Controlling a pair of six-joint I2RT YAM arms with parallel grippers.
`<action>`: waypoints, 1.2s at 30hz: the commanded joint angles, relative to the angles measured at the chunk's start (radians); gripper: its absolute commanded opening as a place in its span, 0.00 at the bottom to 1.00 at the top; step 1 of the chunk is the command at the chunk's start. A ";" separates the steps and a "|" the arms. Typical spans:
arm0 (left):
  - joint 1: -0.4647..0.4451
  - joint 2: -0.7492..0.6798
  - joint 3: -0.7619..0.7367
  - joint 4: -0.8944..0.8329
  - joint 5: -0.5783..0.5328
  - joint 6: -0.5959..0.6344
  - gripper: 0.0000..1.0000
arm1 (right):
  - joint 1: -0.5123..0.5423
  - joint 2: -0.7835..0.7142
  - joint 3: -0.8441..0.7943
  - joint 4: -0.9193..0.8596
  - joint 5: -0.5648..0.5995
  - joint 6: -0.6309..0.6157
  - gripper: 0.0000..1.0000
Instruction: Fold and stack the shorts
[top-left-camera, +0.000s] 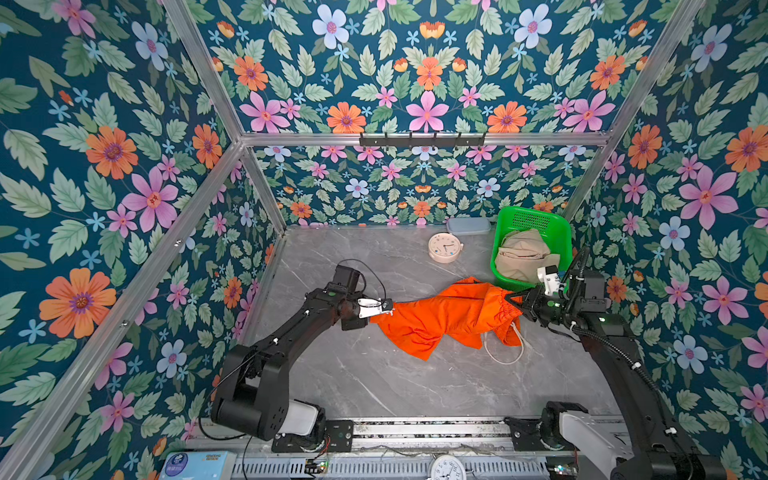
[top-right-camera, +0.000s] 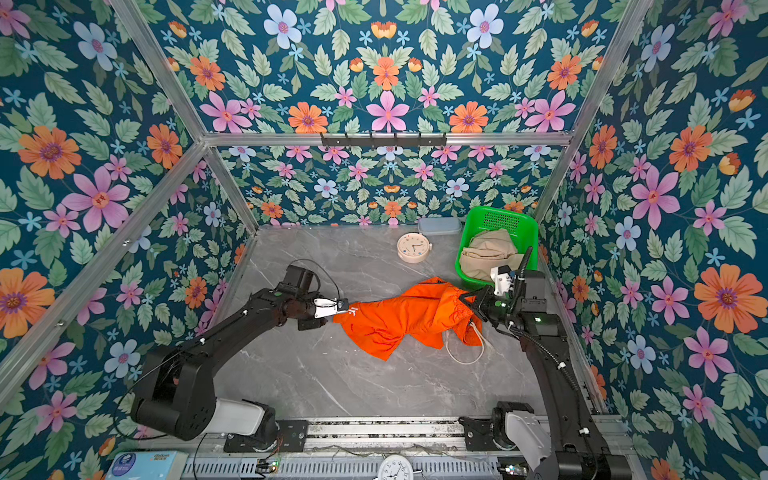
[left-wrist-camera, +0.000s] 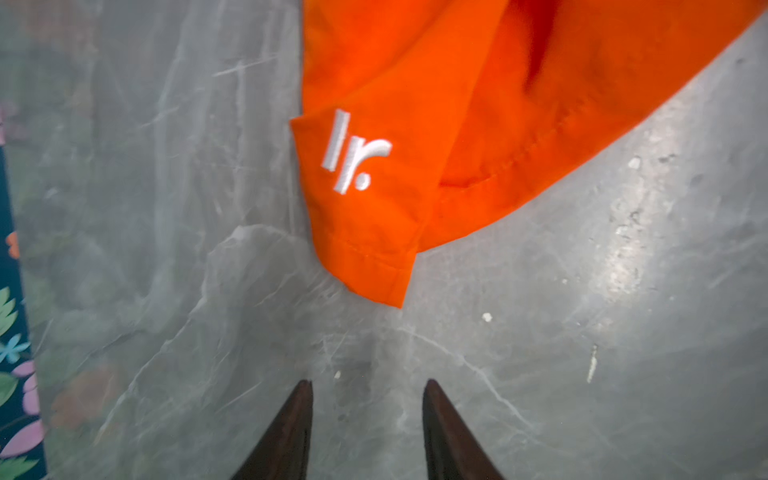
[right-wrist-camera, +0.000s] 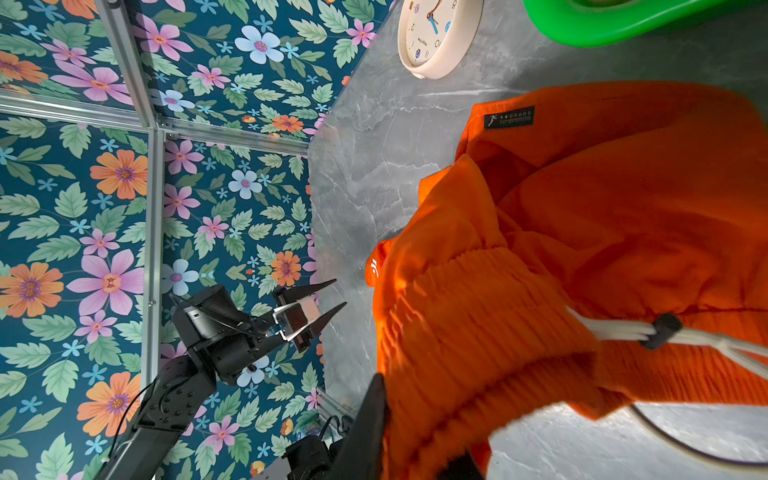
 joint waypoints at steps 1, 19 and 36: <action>-0.002 0.039 -0.001 -0.021 0.069 0.122 0.48 | 0.002 -0.002 -0.004 0.063 -0.021 0.019 0.17; -0.007 0.147 -0.019 0.152 0.057 0.154 0.51 | -0.001 -0.008 -0.031 0.082 -0.043 0.029 0.17; -0.008 0.241 0.003 0.236 0.022 0.105 0.39 | 0.000 -0.018 -0.036 0.081 -0.036 0.032 0.17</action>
